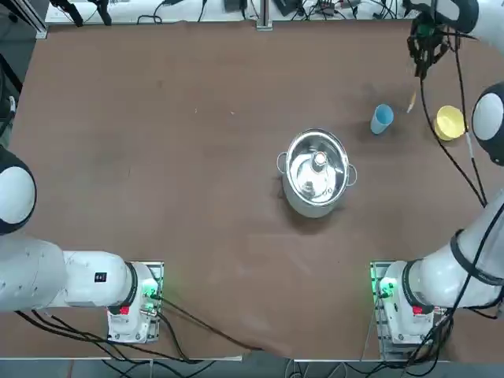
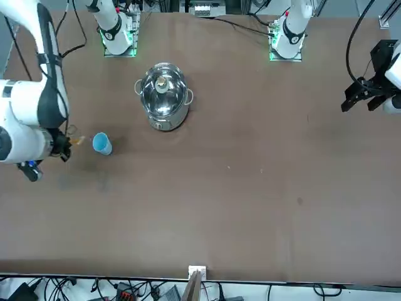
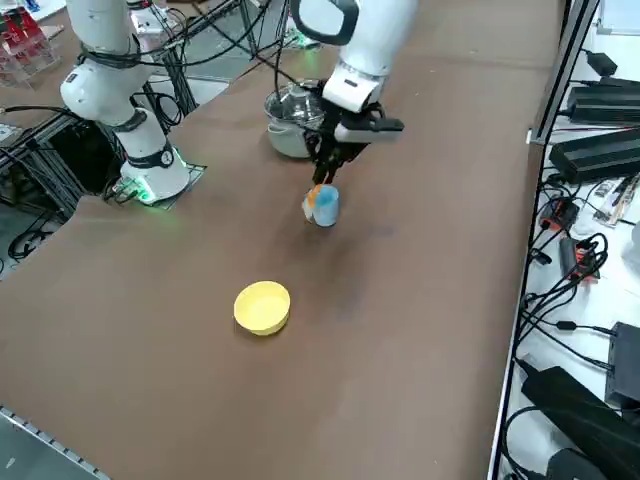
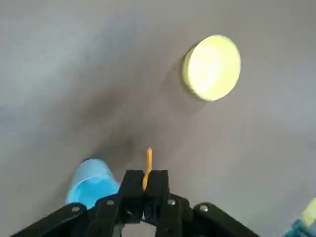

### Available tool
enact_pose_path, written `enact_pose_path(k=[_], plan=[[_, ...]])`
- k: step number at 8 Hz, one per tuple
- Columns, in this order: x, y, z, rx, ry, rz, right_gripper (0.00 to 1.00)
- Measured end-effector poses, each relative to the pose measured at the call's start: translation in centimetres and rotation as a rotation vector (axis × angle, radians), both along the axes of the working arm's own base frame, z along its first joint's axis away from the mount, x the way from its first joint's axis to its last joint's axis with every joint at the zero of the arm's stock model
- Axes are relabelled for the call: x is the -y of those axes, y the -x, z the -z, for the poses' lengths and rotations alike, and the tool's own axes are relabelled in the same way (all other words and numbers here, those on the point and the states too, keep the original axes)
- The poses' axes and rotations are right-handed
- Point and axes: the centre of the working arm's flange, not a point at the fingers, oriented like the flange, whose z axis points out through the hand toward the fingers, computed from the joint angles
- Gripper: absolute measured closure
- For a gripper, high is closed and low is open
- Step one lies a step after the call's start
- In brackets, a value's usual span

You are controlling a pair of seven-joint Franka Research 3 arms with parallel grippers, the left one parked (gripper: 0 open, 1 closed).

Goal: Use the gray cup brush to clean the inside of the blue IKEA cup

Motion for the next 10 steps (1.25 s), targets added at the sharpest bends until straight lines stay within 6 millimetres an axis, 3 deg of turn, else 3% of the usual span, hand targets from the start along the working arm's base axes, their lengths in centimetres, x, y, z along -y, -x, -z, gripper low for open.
enact_pose_path(k=[2,6,10], plan=[[3.2,0.4,1.2,-0.05,0.098,-0.046,0.96],[5.9,1.4,7.0,-0.111,0.27,-0.179,0.96],[8.4,2.4,10.8,-0.1,0.379,-0.262,0.96]])
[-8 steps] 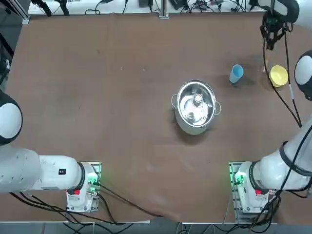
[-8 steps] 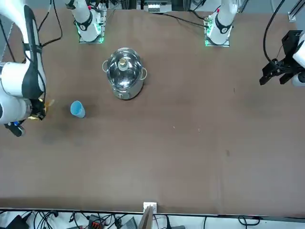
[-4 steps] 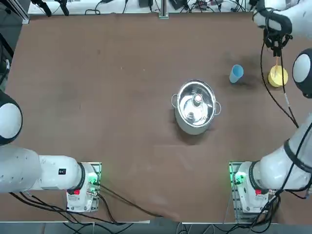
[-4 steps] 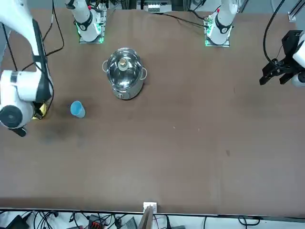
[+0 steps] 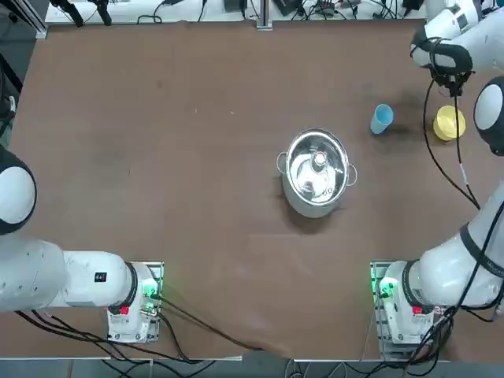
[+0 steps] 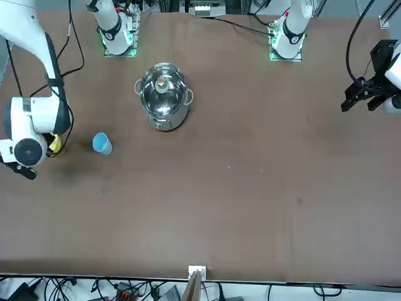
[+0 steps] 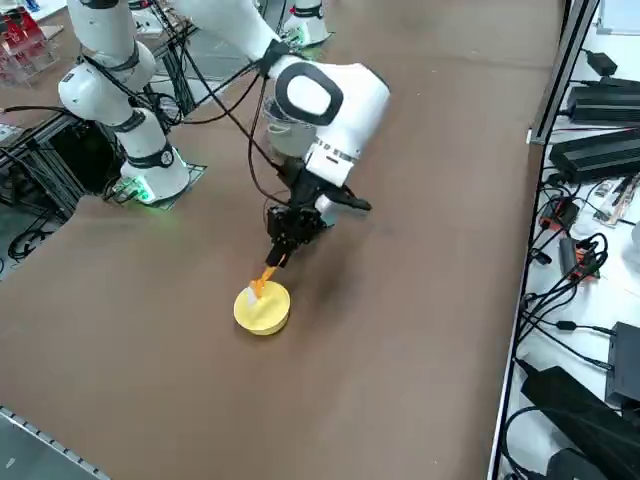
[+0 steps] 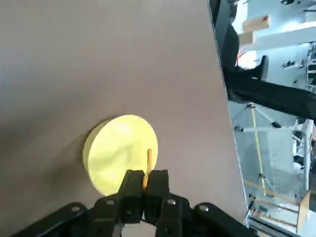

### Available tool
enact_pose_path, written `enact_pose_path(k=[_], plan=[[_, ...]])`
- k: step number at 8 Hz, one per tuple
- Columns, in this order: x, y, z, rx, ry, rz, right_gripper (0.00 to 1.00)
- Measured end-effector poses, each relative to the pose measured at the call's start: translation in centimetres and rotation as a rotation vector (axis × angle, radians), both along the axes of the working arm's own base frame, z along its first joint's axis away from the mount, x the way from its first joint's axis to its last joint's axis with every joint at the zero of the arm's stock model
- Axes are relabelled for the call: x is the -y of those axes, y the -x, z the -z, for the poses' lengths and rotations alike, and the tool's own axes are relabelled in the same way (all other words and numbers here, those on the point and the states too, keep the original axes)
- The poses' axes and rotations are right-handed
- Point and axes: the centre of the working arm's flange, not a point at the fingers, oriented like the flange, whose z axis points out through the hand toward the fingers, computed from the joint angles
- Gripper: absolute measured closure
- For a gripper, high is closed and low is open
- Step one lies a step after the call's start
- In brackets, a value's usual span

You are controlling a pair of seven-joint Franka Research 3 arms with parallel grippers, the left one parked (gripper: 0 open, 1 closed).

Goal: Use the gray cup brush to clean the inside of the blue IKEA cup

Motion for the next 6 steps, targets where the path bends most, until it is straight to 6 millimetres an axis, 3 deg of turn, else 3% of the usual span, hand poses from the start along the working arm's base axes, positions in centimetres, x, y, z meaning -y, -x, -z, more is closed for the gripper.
enact_pose_path(k=[3,6], plan=[[-0.2,0.9,3.1,0.001,0.023,-0.034,0.96],[-0.2,1.4,5.0,0.003,0.053,-0.045,0.95]])
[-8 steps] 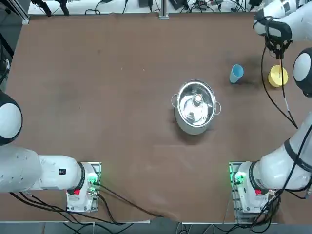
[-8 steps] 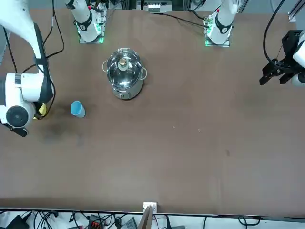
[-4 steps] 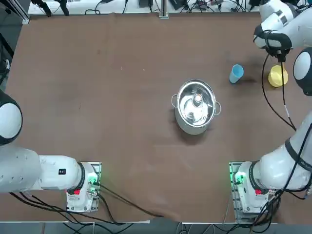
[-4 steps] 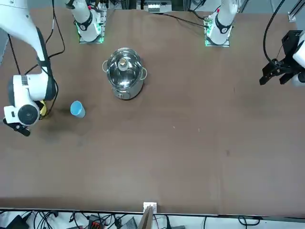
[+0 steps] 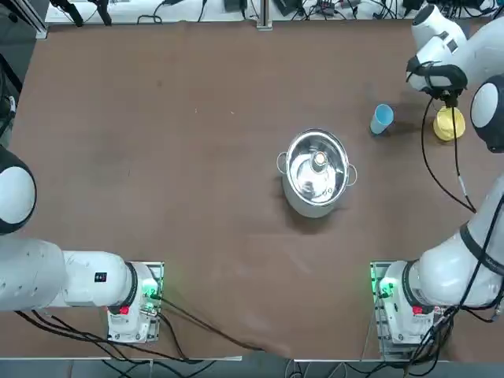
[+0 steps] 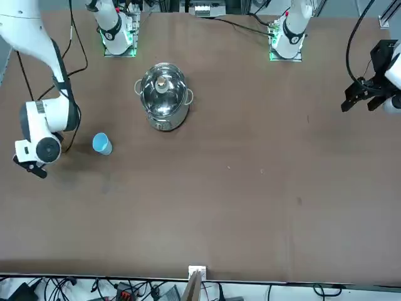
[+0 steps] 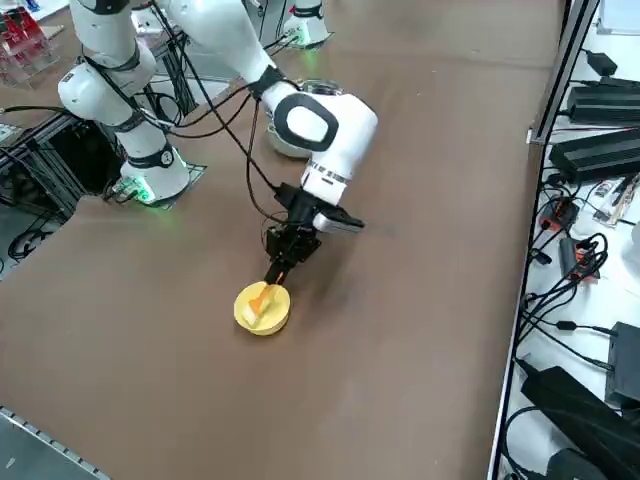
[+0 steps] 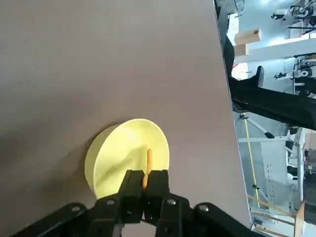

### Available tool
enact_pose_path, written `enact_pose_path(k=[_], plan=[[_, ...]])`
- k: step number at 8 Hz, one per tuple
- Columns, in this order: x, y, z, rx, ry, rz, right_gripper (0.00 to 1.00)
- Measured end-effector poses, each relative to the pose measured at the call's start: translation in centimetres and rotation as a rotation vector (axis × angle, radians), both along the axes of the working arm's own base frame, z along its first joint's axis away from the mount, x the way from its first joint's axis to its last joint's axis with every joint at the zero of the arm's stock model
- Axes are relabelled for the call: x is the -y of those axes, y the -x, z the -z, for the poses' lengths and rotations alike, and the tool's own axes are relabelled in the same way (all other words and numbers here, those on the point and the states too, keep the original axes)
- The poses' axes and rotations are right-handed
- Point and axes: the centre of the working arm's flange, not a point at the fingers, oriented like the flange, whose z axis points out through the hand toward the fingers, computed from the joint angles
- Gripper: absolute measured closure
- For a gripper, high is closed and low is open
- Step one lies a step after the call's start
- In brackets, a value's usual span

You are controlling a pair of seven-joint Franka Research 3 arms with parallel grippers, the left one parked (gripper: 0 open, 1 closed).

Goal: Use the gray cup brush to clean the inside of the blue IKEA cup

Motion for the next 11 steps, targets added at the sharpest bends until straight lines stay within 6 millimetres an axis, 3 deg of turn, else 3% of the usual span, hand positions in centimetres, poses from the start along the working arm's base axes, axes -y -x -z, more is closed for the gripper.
enact_pose_path(k=[2,4,6,7,11], plan=[[0.0,0.1,0.6,-0.005,0.001,-0.002,0.82],[-0.1,-0.1,0.5,0.0,0.001,-0.004,0.48],[-0.9,-1.3,-1.7,0.056,-0.029,0.005,0.12],[-1.6,-2.2,-4.2,0.085,-0.103,0.017,0.0],[-2.8,-4.6,-17.5,0.045,-0.393,-0.043,0.0]])
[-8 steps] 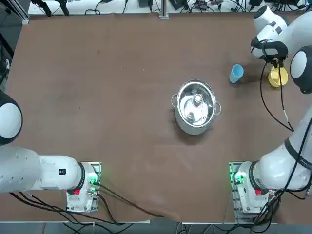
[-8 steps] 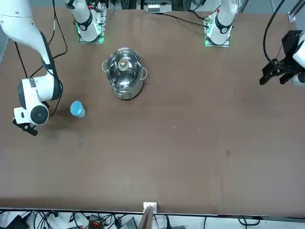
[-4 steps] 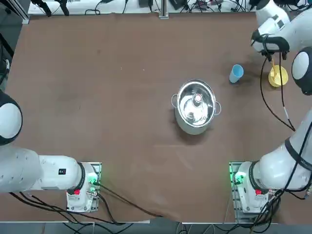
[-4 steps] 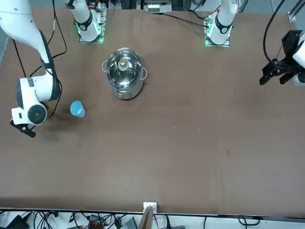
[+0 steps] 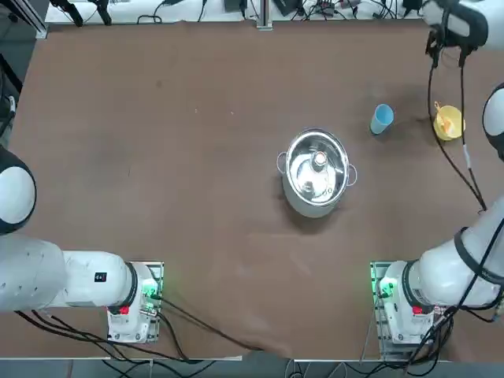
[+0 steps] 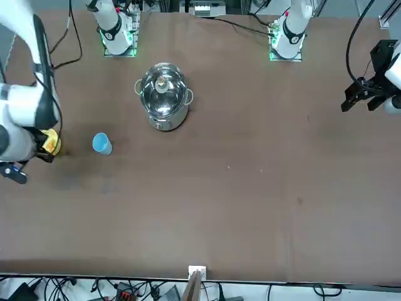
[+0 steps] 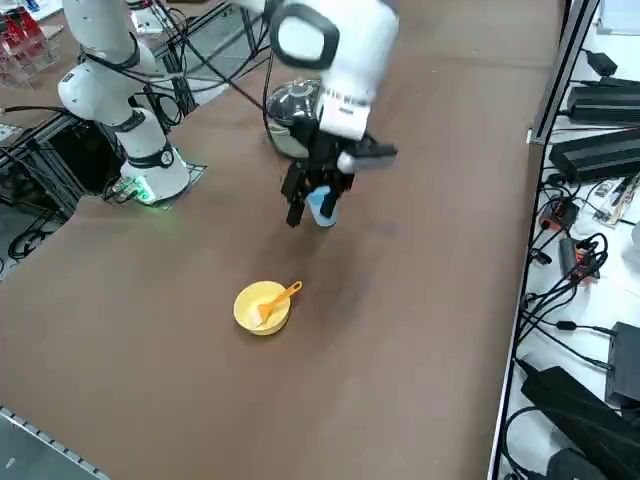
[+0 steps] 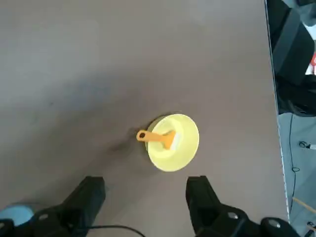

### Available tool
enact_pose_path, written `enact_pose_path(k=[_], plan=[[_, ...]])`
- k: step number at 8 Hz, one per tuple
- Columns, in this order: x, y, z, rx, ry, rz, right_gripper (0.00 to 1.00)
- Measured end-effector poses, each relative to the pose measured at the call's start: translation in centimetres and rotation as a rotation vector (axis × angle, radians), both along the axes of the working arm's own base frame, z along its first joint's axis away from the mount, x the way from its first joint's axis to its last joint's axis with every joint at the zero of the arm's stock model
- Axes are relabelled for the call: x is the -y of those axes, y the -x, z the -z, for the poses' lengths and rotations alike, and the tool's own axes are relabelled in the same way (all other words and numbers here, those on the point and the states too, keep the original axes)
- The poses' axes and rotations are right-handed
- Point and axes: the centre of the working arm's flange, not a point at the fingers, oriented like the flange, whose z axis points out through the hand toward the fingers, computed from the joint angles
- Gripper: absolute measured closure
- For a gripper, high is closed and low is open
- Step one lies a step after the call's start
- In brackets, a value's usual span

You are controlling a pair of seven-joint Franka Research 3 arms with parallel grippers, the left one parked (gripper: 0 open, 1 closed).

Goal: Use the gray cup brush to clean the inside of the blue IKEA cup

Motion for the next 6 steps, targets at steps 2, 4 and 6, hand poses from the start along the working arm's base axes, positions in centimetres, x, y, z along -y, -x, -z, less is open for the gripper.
enact_pose_path(k=[2,4,6], plan=[[-0.8,-0.2,-5.3,-0.022,-0.145,-0.066,0.0],[-1.5,0.6,-11.3,0.003,-0.286,-0.109,0.0],[-2.1,2.6,-17.1,0.066,-0.375,-0.155,0.0]])
